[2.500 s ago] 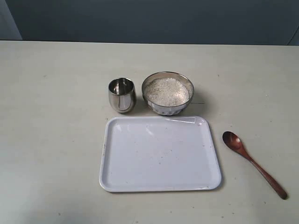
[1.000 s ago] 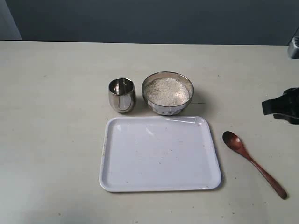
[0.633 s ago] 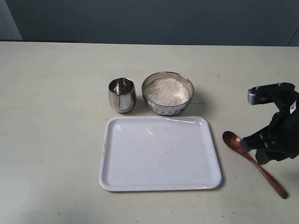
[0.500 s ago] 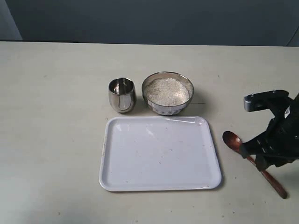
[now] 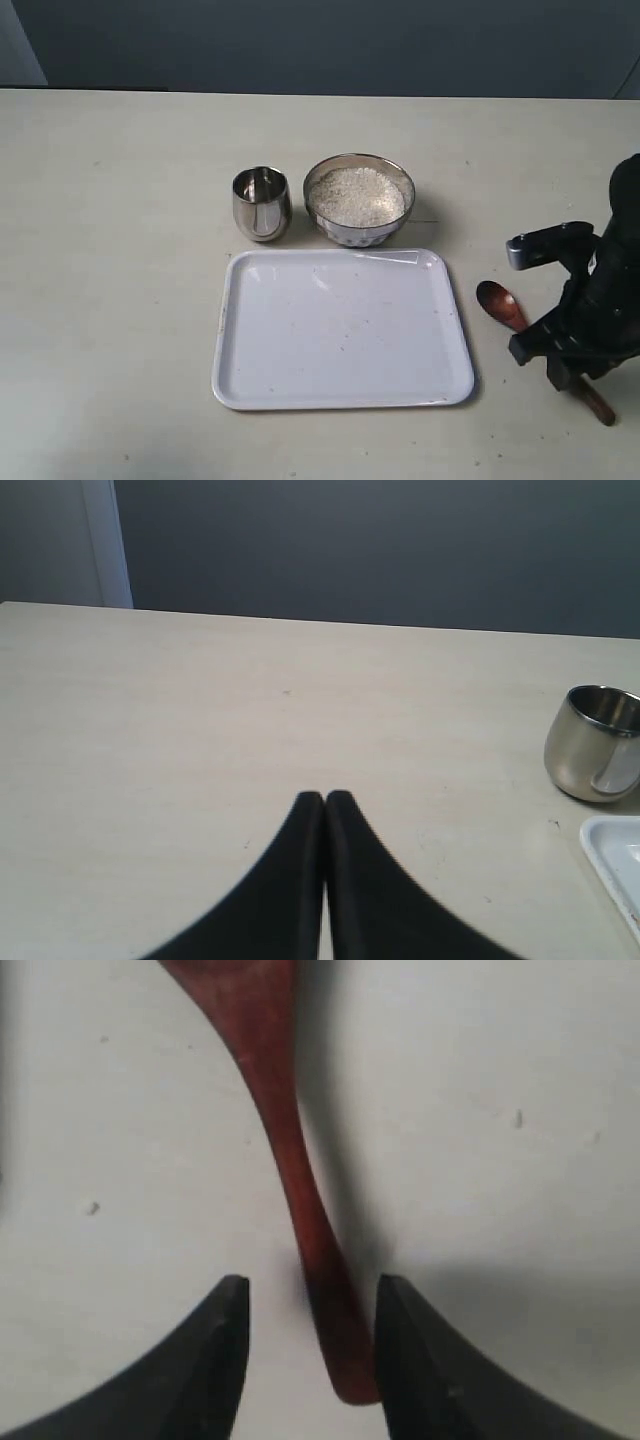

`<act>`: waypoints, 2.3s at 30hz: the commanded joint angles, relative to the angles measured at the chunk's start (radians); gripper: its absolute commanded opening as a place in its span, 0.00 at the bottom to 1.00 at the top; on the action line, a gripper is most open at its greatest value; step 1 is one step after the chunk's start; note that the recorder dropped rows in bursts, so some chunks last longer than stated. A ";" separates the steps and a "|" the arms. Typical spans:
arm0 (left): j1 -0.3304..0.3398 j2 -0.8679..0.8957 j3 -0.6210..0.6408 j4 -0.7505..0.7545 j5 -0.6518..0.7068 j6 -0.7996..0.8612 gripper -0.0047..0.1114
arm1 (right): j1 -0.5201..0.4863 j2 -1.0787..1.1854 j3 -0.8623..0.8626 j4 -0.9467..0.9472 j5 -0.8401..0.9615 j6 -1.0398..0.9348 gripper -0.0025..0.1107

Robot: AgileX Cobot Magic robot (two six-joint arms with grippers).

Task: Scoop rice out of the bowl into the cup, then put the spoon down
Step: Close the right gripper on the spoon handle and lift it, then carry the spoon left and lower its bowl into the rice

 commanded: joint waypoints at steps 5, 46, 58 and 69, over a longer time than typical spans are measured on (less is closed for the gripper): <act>-0.012 -0.004 -0.004 0.006 -0.013 -0.007 0.04 | -0.001 0.057 -0.005 -0.046 -0.011 -0.009 0.38; -0.012 -0.004 -0.004 0.006 -0.013 -0.007 0.04 | 0.258 0.106 -0.661 -0.518 0.431 -0.006 0.02; -0.012 -0.004 -0.004 0.006 -0.013 -0.007 0.04 | 0.407 0.347 -0.822 -0.754 0.431 -0.100 0.02; -0.012 -0.004 -0.004 0.006 -0.013 -0.007 0.04 | 0.460 0.427 -0.844 -0.883 0.431 -0.202 0.02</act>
